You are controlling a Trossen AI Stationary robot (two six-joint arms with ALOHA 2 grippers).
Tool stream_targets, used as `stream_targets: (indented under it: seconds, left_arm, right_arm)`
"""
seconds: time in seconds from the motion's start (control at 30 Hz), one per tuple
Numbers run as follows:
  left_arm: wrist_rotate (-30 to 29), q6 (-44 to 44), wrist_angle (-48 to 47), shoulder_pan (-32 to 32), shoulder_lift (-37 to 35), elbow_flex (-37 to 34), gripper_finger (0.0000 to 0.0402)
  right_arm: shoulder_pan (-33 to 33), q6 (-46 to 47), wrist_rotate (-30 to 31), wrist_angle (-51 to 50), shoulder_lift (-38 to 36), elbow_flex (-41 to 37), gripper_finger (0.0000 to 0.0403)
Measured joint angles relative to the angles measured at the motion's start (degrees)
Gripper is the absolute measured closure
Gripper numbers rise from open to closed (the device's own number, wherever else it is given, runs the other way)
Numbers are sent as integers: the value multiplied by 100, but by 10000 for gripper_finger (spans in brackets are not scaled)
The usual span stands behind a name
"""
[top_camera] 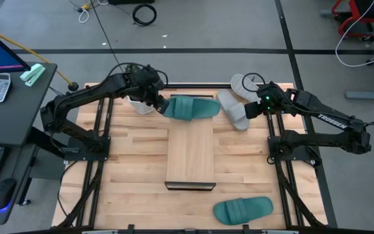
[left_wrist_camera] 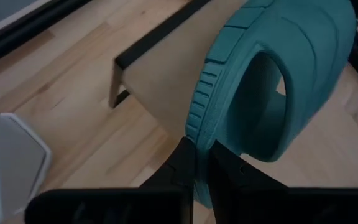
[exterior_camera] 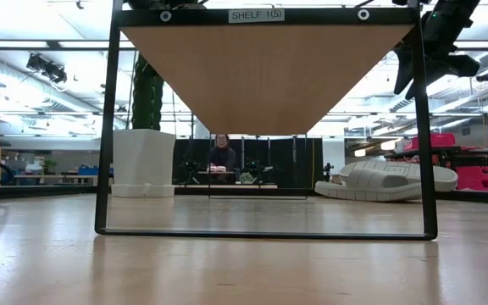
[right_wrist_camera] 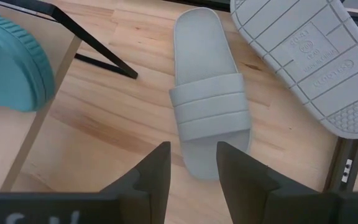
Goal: Pick and place slides into the shelf
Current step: Put the left green slide on the shelf
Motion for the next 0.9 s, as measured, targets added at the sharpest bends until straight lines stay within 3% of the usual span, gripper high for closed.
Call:
stream_targets:
  seconds: [0.9]
  left_arm:
    - [378,144,174,121,0,0,380]
  right_arm:
    - [0,4,1,39,-2,0,265]
